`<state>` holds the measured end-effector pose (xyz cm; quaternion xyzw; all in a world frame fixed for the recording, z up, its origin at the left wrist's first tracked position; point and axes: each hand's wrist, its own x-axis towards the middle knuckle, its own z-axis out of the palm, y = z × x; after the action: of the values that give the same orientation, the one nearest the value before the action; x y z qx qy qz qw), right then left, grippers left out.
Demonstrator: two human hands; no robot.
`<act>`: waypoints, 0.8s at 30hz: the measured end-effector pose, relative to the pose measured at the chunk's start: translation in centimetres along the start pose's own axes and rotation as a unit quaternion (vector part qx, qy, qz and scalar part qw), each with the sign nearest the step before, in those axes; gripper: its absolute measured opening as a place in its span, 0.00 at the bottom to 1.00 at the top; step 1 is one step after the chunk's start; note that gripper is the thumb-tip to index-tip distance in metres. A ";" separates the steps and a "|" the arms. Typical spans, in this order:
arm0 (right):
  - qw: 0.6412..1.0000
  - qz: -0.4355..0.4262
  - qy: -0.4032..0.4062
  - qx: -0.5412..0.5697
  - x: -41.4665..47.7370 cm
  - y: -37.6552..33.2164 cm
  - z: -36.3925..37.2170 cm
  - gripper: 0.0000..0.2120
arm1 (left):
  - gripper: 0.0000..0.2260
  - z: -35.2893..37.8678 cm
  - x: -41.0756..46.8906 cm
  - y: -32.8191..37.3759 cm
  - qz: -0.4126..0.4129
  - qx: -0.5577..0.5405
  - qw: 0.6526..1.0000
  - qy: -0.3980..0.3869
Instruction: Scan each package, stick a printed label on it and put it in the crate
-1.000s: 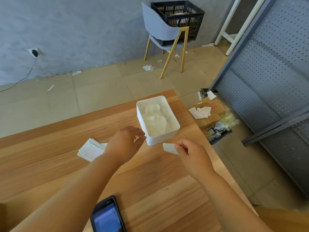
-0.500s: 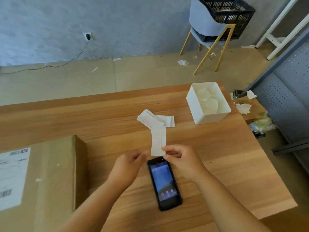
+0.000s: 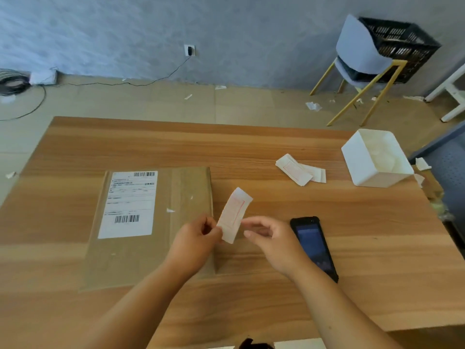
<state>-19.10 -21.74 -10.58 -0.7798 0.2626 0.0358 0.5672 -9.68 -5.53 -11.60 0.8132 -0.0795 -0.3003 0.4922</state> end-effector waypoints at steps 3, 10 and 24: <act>0.999 -0.020 0.039 -0.023 -0.2 -1.1 2.1 0.07 | 0.04 -3.0 -0.9 -1.3 0.014 0.022 1.000 0.006; 0.995 -0.083 0.041 -0.028 -0.6 -3.2 6.9 0.09 | 0.05 -8.7 -2.9 -3.1 0.046 0.052 0.997 -0.044; 0.998 -0.052 0.012 0.022 0.0 -5.1 12.0 0.10 | 0.03 -14.2 -5.3 -7.3 0.005 0.000 1.000 0.029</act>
<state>-13.93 -9.76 -10.39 -0.7803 0.2290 -0.0094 0.5819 -7.09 11.07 -10.83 0.8214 -0.0693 -0.2737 0.4956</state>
